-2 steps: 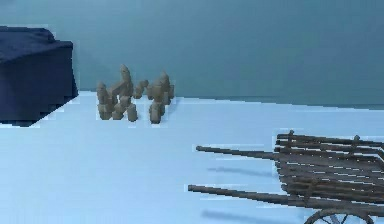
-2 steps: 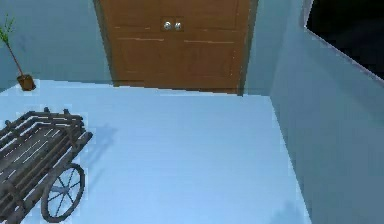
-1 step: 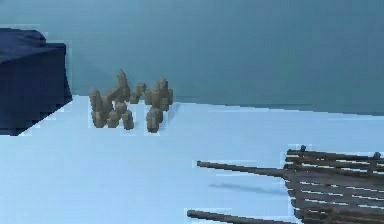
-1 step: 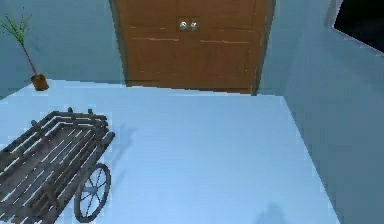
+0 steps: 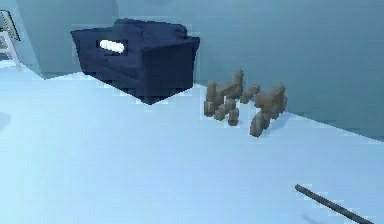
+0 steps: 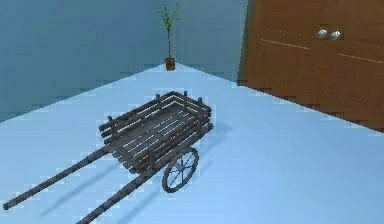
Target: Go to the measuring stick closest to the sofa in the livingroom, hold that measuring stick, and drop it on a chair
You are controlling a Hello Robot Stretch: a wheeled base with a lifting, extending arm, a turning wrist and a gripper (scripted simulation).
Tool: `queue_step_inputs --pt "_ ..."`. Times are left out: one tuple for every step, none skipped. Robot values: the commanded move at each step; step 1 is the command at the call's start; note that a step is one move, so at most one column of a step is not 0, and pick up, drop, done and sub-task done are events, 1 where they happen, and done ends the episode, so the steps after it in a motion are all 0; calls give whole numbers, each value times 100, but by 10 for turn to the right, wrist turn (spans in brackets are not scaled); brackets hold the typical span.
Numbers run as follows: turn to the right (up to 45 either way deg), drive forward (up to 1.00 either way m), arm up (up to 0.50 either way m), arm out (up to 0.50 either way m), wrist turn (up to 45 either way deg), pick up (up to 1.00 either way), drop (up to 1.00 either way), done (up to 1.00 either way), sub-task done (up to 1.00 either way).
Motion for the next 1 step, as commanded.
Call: queue_step_inputs --pt "0 45 0 0 0 0 0 0 0"
